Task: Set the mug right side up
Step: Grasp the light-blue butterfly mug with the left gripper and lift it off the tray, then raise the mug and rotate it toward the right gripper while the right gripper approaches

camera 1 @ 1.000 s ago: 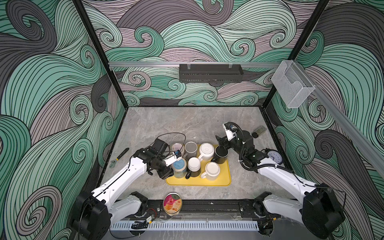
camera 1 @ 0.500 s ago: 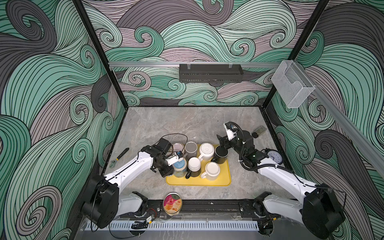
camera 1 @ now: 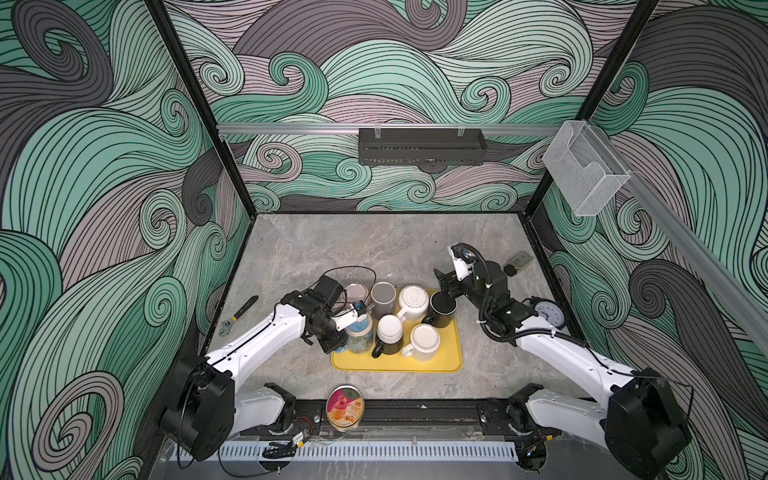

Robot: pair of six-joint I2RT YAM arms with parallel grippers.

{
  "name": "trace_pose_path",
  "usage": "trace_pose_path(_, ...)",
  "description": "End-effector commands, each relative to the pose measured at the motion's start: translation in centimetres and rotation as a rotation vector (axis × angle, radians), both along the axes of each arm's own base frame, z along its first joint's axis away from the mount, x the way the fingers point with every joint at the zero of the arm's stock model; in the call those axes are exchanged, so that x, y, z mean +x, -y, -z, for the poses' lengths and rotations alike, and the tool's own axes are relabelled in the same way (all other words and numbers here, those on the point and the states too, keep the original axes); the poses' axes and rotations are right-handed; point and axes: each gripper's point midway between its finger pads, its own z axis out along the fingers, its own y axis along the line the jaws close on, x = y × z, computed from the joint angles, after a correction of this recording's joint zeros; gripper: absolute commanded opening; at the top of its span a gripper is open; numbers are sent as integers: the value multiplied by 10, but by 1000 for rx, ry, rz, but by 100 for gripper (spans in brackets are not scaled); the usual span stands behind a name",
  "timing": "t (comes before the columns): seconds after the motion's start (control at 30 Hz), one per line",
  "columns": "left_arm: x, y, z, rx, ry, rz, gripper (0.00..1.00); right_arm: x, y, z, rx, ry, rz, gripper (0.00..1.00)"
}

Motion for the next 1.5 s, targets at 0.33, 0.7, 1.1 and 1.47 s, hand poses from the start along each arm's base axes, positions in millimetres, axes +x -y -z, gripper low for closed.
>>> trace_pose_path(0.33,12,19,-61,-83,126,-21,0,0,-4,-16,38,30,-10,89)
trace_pose_path(0.7,4,27,-144,-139,213,-90,0,-5,-7,-31,114,20,-15,86)
trace_pose_path(1.1,51,5,-255,-278,485,-523,0,-12,-13,-65,254,-60,-6,86)
trace_pose_path(1.47,81,110,-337,-1044,435,-410,0,-28,-32,-111,563,-101,-83,82)
